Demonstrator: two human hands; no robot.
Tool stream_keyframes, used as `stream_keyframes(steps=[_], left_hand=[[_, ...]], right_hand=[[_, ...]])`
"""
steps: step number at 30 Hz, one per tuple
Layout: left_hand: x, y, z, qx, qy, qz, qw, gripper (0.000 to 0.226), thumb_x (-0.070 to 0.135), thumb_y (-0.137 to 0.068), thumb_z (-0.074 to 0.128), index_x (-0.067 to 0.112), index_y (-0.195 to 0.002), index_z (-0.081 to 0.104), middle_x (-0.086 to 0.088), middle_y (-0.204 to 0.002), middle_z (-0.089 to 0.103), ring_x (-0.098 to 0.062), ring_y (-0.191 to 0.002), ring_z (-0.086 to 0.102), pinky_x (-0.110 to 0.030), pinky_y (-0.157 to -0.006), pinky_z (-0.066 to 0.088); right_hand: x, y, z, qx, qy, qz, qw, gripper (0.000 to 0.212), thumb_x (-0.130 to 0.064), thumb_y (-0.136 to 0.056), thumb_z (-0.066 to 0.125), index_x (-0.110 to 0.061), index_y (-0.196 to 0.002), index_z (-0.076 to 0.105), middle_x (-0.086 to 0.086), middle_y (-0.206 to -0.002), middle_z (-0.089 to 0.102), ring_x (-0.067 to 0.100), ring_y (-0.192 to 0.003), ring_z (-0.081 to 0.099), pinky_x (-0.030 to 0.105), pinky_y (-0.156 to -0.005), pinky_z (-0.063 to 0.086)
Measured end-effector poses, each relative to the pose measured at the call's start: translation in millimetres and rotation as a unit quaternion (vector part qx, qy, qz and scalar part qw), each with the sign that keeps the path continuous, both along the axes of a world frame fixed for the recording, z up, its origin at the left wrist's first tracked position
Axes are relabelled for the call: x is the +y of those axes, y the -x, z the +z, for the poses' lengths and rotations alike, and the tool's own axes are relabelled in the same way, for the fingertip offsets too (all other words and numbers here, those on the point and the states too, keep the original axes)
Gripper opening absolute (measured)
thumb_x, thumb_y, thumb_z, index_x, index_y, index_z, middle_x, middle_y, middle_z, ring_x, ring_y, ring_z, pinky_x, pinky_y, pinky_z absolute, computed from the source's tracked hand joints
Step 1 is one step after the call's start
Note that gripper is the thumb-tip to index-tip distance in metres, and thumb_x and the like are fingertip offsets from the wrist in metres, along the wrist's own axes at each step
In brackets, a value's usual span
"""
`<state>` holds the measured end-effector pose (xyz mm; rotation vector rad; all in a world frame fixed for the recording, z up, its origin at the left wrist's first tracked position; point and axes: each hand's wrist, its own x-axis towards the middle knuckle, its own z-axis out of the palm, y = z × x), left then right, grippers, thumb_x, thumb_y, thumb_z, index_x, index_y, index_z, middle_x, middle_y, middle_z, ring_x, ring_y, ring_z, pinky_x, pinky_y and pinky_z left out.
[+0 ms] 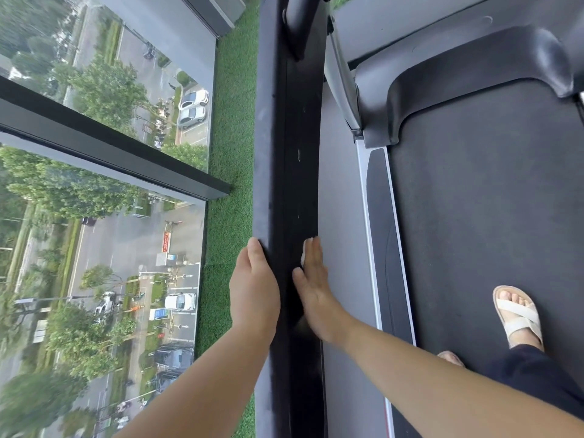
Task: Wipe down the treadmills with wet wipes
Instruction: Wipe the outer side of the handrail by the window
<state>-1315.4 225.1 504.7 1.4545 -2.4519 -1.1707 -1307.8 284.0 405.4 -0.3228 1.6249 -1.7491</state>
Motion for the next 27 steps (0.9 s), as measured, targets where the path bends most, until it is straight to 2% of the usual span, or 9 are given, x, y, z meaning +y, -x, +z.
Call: stream_keyframes(steps=[3,7,9,13,17,20,23,25,27], left_hand=[[-2,-1,-1,-0.001,0.004,-0.003,1.0,0.036,0.045,-0.101,0.025,0.032,-0.12,0.053,0.025,-0.084,0.047,-0.009,-0.095,0.045,-0.028,-0.089,0.032],[-4,-1,-3,0.007,-0.001,-0.005,1.0,0.035,0.044,-0.101,0.026,0.031,-0.121,0.053,0.024,-0.088,0.048,-0.007,-0.101,0.045,-0.028,-0.091,0.031],[-3,-1,-2,0.004,0.003,-0.006,1.0,0.042,0.044,-0.102,0.025,0.026,-0.13,0.051,0.025,-0.085,0.042,-0.004,-0.1,0.04,-0.026,-0.09,0.028],[-3,-1,-3,0.003,-0.001,-0.004,1.0,0.044,0.044,-0.102,0.025,0.024,-0.131,0.051,0.026,-0.084,0.042,-0.005,-0.098,0.041,-0.027,-0.09,0.029],[-6,-1,-4,0.007,-0.009,0.0,1.0,0.036,0.045,-0.101,0.027,0.032,-0.121,0.053,0.024,-0.087,0.048,-0.007,-0.098,0.042,-0.028,-0.09,0.03],[-6,-1,-5,0.005,-0.007,0.001,1.0,0.039,0.046,-0.101,0.026,0.029,-0.124,0.053,0.023,-0.086,0.046,-0.008,-0.099,0.042,-0.029,-0.089,0.03],[-6,-2,-6,0.004,0.002,-0.001,1.0,0.043,0.046,-0.101,0.025,0.026,-0.128,0.052,0.021,-0.089,0.049,-0.009,-0.099,0.043,-0.029,-0.09,0.031],[-7,-2,-6,0.003,0.004,-0.001,1.0,0.042,0.046,-0.101,0.025,0.026,-0.127,0.052,0.019,-0.093,0.05,-0.009,-0.099,0.043,-0.03,-0.089,0.031],[-7,-1,-5,0.0,0.004,-0.006,1.0,0.042,0.044,-0.101,0.025,0.025,-0.128,0.052,0.021,-0.087,0.046,-0.008,-0.099,0.041,-0.029,-0.088,0.03]], right_hand=[[-4,2,14,-0.052,0.013,-0.015,0.998,0.057,-0.054,-0.098,0.012,-0.035,-0.134,-0.028,-0.02,-0.142,-0.04,-0.01,-0.126,-0.038,0.032,-0.116,-0.018],[-7,-13,23,0.055,0.048,-0.032,0.997,0.075,-0.081,-0.079,0.003,-0.041,-0.136,-0.025,-0.025,-0.143,-0.039,-0.007,-0.133,-0.034,0.019,-0.109,-0.023],[-4,-9,12,0.062,0.032,-0.018,0.997,0.068,-0.075,-0.086,0.007,-0.042,-0.136,-0.024,-0.027,-0.142,-0.039,-0.009,-0.132,-0.034,0.021,-0.11,-0.024],[-6,12,10,-0.085,0.007,-0.02,0.996,0.056,-0.047,-0.101,0.014,-0.034,-0.14,-0.025,-0.018,-0.148,-0.036,-0.013,-0.124,-0.034,0.034,-0.115,-0.02],[-7,9,33,-0.054,0.025,-0.023,0.998,0.076,-0.066,-0.086,0.008,-0.028,-0.143,-0.025,-0.019,-0.145,-0.036,-0.007,-0.128,-0.036,0.027,-0.112,-0.023],[-4,5,19,0.042,-0.005,0.001,0.999,0.063,-0.065,-0.09,0.005,-0.036,-0.135,-0.029,-0.019,-0.143,-0.04,-0.008,-0.126,-0.042,0.023,-0.108,-0.026],[-5,20,9,-0.049,-0.028,-0.01,0.998,0.06,-0.048,-0.1,0.013,-0.03,-0.141,-0.025,-0.011,-0.151,-0.033,-0.007,-0.127,-0.033,0.03,-0.114,-0.021],[-5,24,17,-0.081,-0.011,-0.019,0.997,0.07,-0.057,-0.095,0.014,-0.026,-0.146,-0.022,-0.01,-0.152,-0.031,-0.006,-0.13,-0.029,0.03,-0.115,-0.017],[-4,17,27,-0.043,0.013,-0.009,0.999,0.082,-0.066,-0.083,0.013,-0.026,-0.145,-0.024,-0.015,-0.15,-0.034,-0.004,-0.132,-0.032,0.027,-0.114,-0.016]])
